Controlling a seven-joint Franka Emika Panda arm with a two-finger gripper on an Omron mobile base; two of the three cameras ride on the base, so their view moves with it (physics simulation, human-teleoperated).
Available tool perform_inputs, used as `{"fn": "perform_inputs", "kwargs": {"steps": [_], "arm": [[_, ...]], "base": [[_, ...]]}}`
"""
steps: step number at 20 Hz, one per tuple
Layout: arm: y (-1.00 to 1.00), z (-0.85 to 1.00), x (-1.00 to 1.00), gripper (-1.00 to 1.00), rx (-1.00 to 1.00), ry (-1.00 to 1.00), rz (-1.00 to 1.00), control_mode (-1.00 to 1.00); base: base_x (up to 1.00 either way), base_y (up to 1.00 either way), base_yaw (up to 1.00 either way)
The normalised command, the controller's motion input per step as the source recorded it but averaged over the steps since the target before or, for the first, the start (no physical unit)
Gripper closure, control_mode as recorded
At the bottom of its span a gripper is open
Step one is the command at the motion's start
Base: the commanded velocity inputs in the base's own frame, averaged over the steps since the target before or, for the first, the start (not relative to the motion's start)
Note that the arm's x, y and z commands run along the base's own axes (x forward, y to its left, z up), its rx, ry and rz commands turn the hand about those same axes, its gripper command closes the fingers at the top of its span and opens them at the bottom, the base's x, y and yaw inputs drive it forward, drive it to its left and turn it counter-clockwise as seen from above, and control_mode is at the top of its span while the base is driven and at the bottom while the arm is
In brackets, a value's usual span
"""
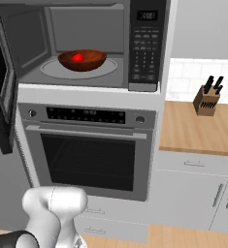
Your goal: Pick the tomato from the sink and place it in the bowl. Then pick the bowl and place it in the microwave. Then close the microwave door and press the start button.
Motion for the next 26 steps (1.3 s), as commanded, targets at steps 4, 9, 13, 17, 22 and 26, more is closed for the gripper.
{"fn": "perform_inputs", "kwargs": {"steps": [4, 9, 13, 17, 22, 26], "arm": [[-0.85, 0.44, 0.91, -1.00, -0.02, 0.00, 0.00, -1.00], [-0.76, 0.30, 1.00, -1.00, -0.02, 0.04, 0.00, -1.00], [-0.71, 0.26, 1.00, -1.00, -0.01, 0.03, 0.00, -1.00], [-0.67, 0.30, 1.00, -1.00, 0.00, 0.00, 0.03, -1.00], [-0.46, 0.08, 0.99, -1.00, 0.00, 0.00, 0.04, -1.00], [-0.15, 0.00, 0.90, -1.00, 0.00, 0.00, 0.00, -1.00]], "base": [[0.00, 0.00, 0.00], [0.00, 0.00, 0.00], [0.00, 0.00, 0.00], [0.00, 0.00, 0.00], [0.00, 0.00, 0.00], [0.00, 0.00, 0.00]]}}
